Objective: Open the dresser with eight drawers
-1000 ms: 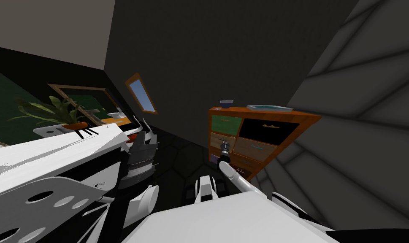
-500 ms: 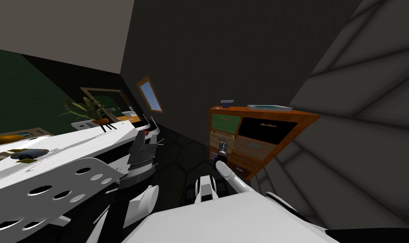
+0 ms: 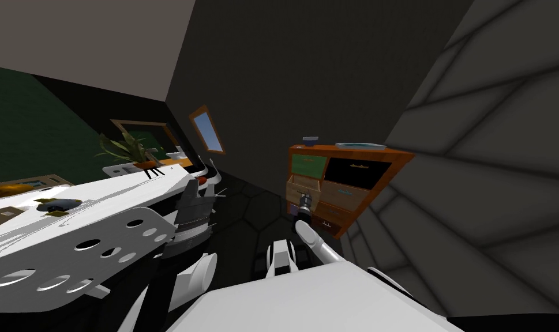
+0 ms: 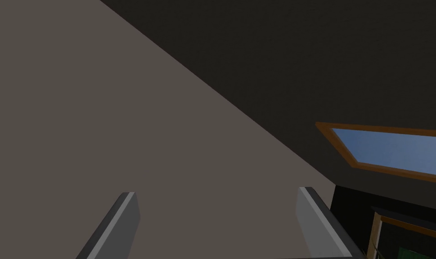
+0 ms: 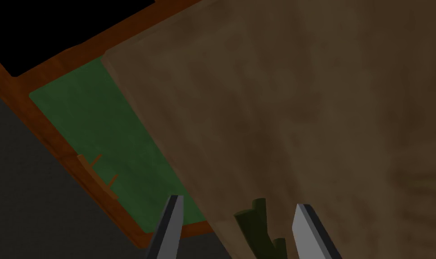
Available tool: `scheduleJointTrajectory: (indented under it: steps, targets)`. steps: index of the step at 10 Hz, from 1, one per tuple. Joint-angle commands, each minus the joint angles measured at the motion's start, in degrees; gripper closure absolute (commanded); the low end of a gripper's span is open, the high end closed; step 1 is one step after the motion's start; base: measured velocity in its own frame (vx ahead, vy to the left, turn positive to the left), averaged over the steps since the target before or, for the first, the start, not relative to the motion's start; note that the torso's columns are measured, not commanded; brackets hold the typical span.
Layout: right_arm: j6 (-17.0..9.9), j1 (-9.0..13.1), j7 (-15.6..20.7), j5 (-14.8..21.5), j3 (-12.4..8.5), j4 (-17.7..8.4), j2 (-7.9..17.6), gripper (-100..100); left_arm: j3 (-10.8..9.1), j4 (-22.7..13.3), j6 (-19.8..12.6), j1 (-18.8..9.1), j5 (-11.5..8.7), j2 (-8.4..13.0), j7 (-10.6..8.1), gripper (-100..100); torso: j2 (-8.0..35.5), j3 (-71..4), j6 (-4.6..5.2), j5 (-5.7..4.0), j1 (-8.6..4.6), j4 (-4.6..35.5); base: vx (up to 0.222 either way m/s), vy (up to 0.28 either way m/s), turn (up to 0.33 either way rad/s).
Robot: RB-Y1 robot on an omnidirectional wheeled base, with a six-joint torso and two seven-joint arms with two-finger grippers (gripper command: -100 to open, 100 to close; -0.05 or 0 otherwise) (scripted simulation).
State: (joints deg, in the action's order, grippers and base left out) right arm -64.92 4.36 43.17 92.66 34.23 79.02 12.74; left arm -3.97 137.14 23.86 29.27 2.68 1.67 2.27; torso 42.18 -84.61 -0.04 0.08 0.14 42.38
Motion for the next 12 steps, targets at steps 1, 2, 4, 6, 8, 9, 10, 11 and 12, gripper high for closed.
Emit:
scheduleJointTrajectory:
  steps: [1,2,4,6,8,9,10,11,12]
  targets:
    - [4.5,-3.7,-0.8,-1.9,-4.5,4.4,4.3,-100,0.00,0.0,0.0,0.0,0.0,0.0,0.00,0,-0.3,-0.2,0.05,-0.03,-0.10,-0.1,0.043,0.155,0.008]
    - [4.7,-3.7,-0.8,-1.9,-4.7,4.5,4.4,-100,0.00,0.0,0.0,0.0,0.0,0.0,0.00,0,-0.2,-0.2,0.08,-0.04,-0.11,-0.1,0.041,0.117,-0.012]
    - [6.6,-5.4,-0.9,-2.8,-6.7,6.8,6.2,-100,-0.01,0.0,0.0,0.0,0.0,0.0,0.00,0,0.1,0.1,0.05,-0.12,-0.28,-0.1,0.026,0.080,0.002]
    - [10.4,-8.7,-0.9,-4.6,-10.6,10.4,9.9,-100,-0.01,0.0,0.0,0.0,0.0,0.0,0.00,0,0.2,0.1,0.08,-0.08,-0.17,-0.1,0.037,0.112,0.008]
    - [12.2,-10.4,-1.0,-5.5,-12.5,13.6,11.7,-100,-0.01,0.0,0.0,0.0,0.0,0.0,0.00,0,0.1,0.1,0.03,-0.07,-0.11,-0.1,0.007,0.099,-0.001]
    - [14.1,-12.0,-1.0,-6.4,-14.4,15.2,13.6,-100,-0.01,0.0,0.0,0.0,0.0,0.0,0.00,0,0.2,0.1,0.04,-0.09,-0.15,-0.1,0.007,0.119,0.007]
    - [14.1,-12.0,-1.0,-6.4,-14.5,15.8,13.6,-100,-0.01,0.0,0.0,0.0,0.0,0.0,0.00,0,0.1,0.1,0.05,-0.08,-0.12,-0.1,0.029,0.098,-0.005]
    - [16.0,-13.7,-1.1,-7.3,-16.4,17.4,15.4,-100,-0.01,0.0,0.0,0.0,0.0,0.0,0.00,0,0.0,0.0,0.03,-0.09,-0.18,-0.1,0.028,0.100,0.011]
    - [16.0,-13.7,-1.1,-7.3,-16.4,18.1,15.4,-100,-0.01,0.0,0.0,0.0,0.0,0.0,0.00,0,0.2,0.0,0.07,0.03,-0.10,0.0,0.016,0.072,-0.019]
